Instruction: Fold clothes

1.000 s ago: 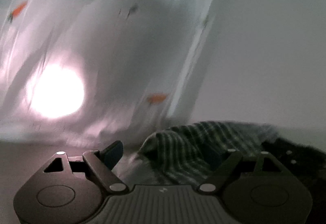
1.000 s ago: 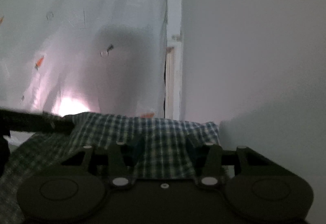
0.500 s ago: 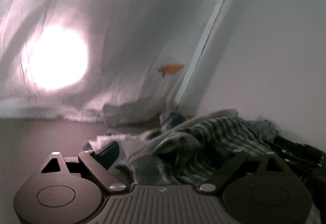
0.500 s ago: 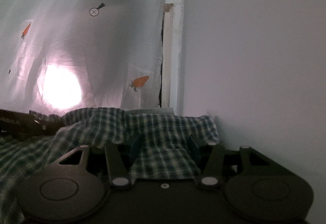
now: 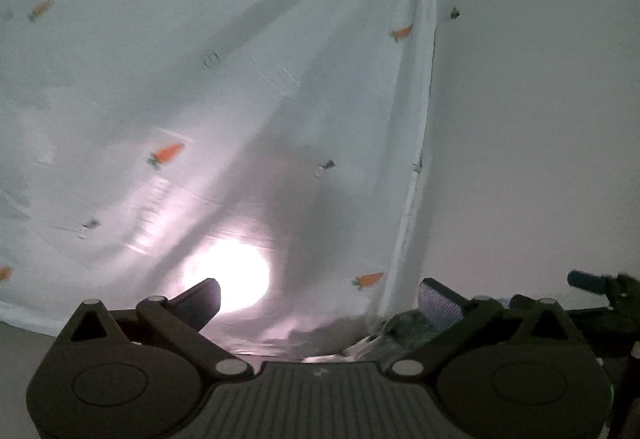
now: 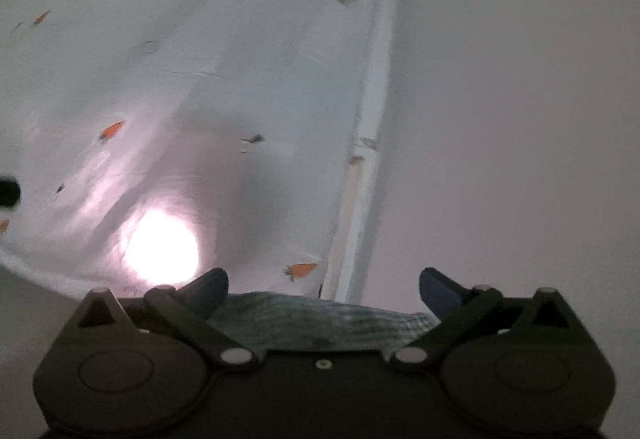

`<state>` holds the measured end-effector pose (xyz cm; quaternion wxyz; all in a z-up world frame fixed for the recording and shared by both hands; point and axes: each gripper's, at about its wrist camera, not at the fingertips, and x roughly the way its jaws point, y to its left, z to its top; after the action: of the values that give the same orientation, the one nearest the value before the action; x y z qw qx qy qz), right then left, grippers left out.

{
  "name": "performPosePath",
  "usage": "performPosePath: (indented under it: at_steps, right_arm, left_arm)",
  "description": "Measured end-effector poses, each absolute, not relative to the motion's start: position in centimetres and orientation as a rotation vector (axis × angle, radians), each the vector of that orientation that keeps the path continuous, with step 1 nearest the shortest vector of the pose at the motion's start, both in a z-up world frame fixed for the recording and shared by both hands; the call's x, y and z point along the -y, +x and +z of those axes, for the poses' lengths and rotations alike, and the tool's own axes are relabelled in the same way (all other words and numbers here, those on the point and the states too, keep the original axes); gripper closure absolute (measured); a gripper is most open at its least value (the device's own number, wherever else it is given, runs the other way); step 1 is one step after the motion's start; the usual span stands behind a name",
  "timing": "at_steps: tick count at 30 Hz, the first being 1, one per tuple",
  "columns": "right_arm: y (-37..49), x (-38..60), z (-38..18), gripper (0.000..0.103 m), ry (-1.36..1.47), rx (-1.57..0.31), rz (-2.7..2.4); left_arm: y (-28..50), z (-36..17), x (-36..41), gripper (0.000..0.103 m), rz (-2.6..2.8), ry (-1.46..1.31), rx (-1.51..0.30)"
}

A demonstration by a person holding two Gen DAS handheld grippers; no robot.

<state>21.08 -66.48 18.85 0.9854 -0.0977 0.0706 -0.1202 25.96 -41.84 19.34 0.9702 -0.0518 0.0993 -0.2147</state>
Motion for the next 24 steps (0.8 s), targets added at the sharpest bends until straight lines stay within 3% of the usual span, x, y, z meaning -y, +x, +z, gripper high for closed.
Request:
performPosePath:
  at_steps: [3, 8, 14, 24]
  right_arm:
    - [19.5, 62.5, 18.4, 0.000, -0.214, -0.131, -0.230]
    - [17.4, 56.5, 18.7, 0.000, -0.153, -0.203, -0.115]
    - [15.0, 50.4, 18.7, 0.000, -0.010, -0.338, -0.088]
    - [6.4, 37.5, 17.8, 0.000, 0.055, -0.404, -0.092]
  left_arm:
    - [23.7, 19.5, 39.2, 0.000, -0.383, -0.109, -0.298]
    - [18.6, 19.8, 34.9, 0.000, -0.282, -0.123, -0.255]
    - [15.4, 19.9, 27.6, 0.000, -0.303, -0.171, -0.355]
    - [7.8, 18.3, 16.1, 0.000, -0.230, -0.095, -0.453]
